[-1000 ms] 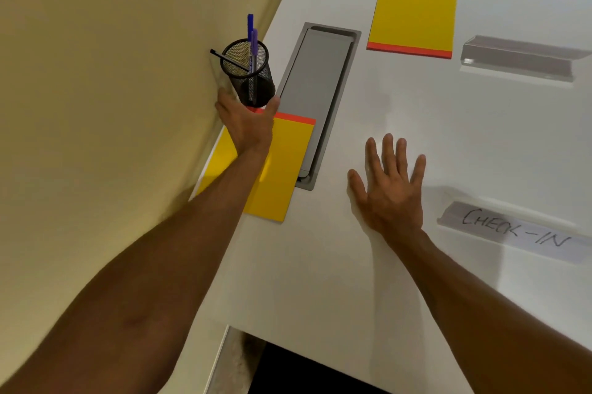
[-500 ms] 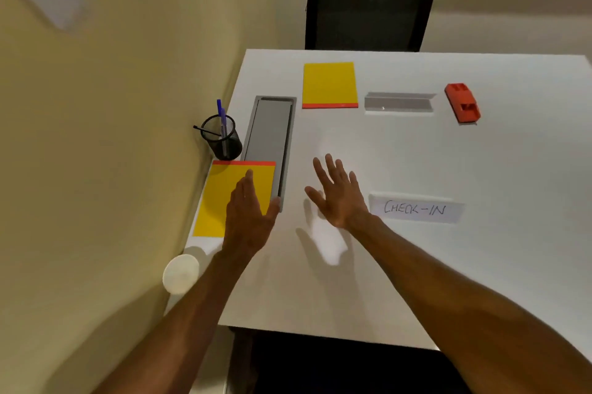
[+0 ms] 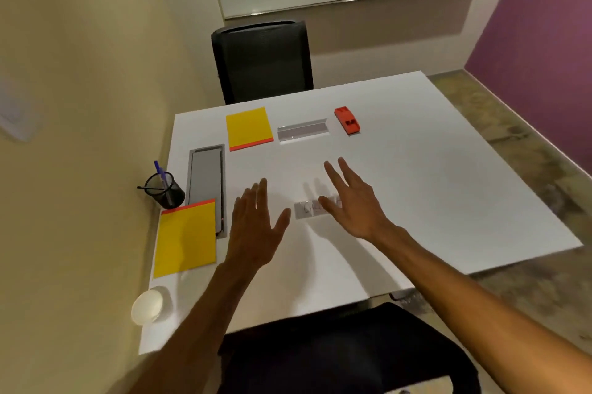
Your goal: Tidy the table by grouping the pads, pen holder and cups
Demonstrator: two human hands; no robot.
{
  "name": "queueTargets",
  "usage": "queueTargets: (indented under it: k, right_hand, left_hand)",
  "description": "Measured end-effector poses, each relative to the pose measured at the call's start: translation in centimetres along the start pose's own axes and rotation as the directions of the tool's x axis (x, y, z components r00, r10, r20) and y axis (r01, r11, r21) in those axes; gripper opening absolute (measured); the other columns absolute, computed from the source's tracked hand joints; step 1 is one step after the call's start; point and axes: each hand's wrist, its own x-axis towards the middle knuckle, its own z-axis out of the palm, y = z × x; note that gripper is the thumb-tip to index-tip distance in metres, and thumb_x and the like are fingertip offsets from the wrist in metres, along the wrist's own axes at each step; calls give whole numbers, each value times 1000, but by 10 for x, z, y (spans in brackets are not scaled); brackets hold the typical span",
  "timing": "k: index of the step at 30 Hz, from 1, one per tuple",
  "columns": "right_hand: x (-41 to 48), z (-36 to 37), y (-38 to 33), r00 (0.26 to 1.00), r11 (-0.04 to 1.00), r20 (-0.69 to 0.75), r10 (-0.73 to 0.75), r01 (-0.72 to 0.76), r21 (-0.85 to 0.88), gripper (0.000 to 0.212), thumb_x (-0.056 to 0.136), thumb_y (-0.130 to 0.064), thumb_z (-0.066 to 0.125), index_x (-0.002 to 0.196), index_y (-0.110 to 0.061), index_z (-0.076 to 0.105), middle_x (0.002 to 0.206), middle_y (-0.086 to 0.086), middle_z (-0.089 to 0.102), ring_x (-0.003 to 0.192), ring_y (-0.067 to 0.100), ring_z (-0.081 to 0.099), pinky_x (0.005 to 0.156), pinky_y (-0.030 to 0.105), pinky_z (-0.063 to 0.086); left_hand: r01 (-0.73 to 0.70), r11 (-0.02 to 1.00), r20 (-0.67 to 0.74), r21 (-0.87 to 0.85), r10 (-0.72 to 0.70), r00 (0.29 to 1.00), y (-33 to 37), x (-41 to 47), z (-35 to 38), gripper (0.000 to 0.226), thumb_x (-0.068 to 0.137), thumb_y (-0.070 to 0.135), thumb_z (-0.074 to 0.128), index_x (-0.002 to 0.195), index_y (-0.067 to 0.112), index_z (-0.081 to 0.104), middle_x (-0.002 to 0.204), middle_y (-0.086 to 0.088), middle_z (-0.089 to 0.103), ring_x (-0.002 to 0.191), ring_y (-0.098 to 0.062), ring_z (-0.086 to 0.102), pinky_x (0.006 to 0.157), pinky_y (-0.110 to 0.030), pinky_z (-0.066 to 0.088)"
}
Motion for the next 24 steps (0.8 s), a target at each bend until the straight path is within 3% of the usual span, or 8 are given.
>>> queueTargets:
  k: [3, 8, 13, 18, 24]
  right_hand:
    - [-48, -39, 41, 997, 998, -46, 57, -56, 25, 74, 99, -58, 38, 159, -31, 3, 167, 6, -1, 152, 31, 17, 119, 46, 18]
    - [-126, -101, 111, 982, 987, -98, 160, -161, -1, 74, 98, -62, 35, 158, -35, 0, 167, 4, -3, 153, 29, 14, 119, 44, 17]
    - [-200, -158, 182, 965, 974, -136, 225, -224, 27, 73, 96, -67, 32, 156, -40, 1, 168, -1, -4, 153, 29, 10, 121, 49, 14]
    - [-266, -208, 245, 929, 939, -136, 343, -344, 22, 74, 97, -64, 35, 156, -41, -2, 167, -3, -5, 154, 29, 7, 122, 47, 9]
    - [-328, -264, 313, 896, 914, -182, 405, -405, 39, 73, 99, -58, 39, 158, -33, 3, 167, 6, 1, 154, 29, 5, 123, 53, 9]
  left_hand:
    - [-97, 995, 30, 7, 97, 995, 59, -16, 5, 82, 93, 63, 31, 156, 20, 2, 164, -7, 7, 152, -24, 5, 124, -41, 3]
    - [-215, 976, -7, 46, 215, 977, 156, -38, 21, 80, 92, 54, 47, 154, 11, 22, 159, -15, 25, 147, -33, 24, 120, -49, 20]
    - [-175, 985, 49, -8, 175, 983, 257, -62, 61, 80, 90, 69, 35, 155, 33, 6, 165, 4, 4, 152, -22, 7, 122, -46, 11]
    - [-318, 948, 72, -2, 317, 946, 359, -89, 103, 80, 92, 68, 35, 156, 29, 7, 165, 0, 7, 151, -24, 11, 122, -48, 15]
    - [-467, 884, 135, -4, 463, 876, 461, -97, 151, 81, 92, 67, 38, 156, 26, 9, 165, -1, 10, 150, -26, 16, 121, -48, 18]
